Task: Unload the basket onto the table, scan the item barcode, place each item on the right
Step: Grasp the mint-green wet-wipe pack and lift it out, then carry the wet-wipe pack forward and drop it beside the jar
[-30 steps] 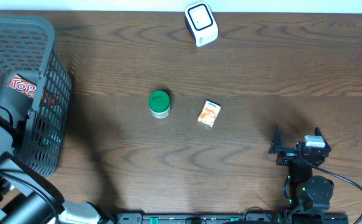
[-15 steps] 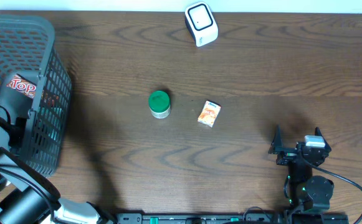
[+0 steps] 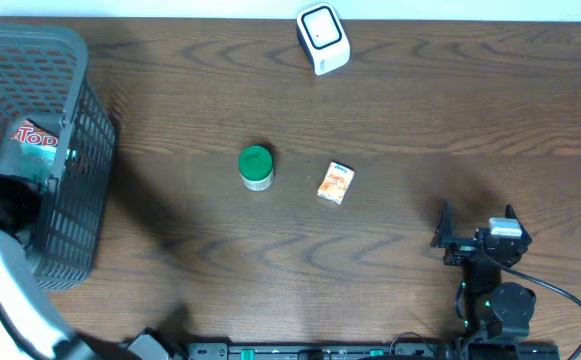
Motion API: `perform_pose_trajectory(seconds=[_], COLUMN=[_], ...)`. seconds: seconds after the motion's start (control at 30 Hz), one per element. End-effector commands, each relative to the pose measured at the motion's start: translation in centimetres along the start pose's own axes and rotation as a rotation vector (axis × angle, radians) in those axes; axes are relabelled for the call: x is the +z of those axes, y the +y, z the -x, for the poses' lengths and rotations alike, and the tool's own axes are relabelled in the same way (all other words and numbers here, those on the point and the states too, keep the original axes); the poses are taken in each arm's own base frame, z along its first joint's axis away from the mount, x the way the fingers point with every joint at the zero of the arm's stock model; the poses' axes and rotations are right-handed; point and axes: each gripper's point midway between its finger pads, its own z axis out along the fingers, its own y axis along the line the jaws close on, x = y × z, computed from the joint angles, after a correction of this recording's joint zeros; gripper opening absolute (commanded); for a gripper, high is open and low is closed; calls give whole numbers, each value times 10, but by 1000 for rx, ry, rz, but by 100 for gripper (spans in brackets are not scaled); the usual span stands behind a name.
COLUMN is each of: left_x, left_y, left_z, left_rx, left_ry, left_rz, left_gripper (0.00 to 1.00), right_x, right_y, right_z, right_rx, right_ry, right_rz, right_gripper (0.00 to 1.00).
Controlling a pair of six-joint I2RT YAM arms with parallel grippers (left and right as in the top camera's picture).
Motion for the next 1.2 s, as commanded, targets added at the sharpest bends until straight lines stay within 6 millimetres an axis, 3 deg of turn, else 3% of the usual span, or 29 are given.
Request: perform_pose_trajectory(seconds=[0.0,0.23,0.37,0.57,0.73,0.93,1.17], left_x=[-52,-120,-148,-150,-155,-153,-154], left_y=[-23,-51,-64,-74,-105,-122,-149], left_z=[10,19,25,21,-13,-59,-131], left_rx=[-8,46,78,92,182,242,427], left_ry=[-143,-354,-451,-425,-251,-57,135], left_rz=[-100,-254,-325,-378,-573,-661,-731], left_gripper=[8,8,7,7,7,7,8], right_x=[0,0,0,0,0,0,0], right_y=[2,2,2,2,2,2,2], right_z=[0,0,0,0,0,0,0], right_rx=[-8,-8,-8,-8,-8,-8,-8], right_ry=[-1,-1,-1,-1,-1,-1,-1], right_rz=[7,7,7,7,7,7,7], right_gripper=[99,99,99,99,99,99,99])
